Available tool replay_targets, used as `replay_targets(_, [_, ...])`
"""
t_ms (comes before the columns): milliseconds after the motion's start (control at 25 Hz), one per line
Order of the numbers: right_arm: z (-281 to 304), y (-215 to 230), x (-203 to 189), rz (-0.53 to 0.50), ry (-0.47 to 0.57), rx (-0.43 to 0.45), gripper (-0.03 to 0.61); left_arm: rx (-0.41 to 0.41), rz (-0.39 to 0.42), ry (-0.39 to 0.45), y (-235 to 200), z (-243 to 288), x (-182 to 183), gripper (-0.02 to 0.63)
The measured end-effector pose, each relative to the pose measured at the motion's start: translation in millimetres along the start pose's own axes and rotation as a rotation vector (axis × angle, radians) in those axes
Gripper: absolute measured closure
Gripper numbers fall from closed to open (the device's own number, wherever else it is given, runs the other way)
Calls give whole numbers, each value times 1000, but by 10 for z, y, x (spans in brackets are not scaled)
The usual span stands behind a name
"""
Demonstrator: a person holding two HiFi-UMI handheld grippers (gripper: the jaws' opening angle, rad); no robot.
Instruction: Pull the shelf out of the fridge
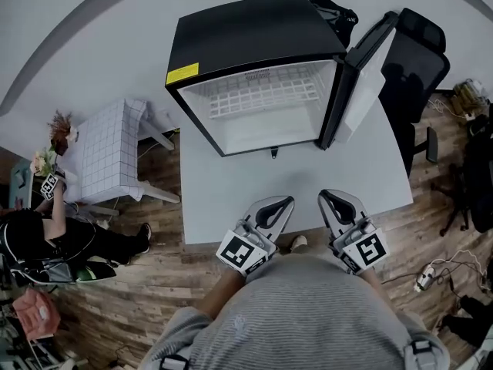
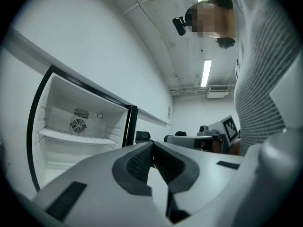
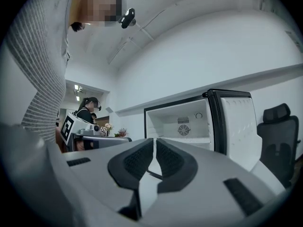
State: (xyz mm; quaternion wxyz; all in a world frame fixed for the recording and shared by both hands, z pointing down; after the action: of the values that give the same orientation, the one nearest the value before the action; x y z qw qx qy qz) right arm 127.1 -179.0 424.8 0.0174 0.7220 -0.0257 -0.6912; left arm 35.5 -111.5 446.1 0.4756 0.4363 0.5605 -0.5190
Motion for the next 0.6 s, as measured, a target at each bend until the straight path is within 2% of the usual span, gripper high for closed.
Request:
replay_targets(240, [120, 119, 52, 9, 10, 38, 565, 33, 2, 6, -63, 80, 85, 603])
replay_targets(320, [194, 129, 68, 5, 14, 49, 565, 34, 5, 27, -102, 104, 118, 603])
replay_targets(600, [344, 230, 137, -22, 23, 61, 565, 40, 18, 19, -265, 168, 106, 603])
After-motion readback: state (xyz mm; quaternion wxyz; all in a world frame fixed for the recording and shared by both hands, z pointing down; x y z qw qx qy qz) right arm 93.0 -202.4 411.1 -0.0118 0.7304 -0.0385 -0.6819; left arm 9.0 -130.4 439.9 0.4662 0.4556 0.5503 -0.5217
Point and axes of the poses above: the fingertips, and each gripper's own axes: z forward along the fingers, y to its right, x out of its top, the point moved 3 cm from there along -z, backward along the fingers, and after that the axes turned 14 degrees about x, right-handed, at the moved point
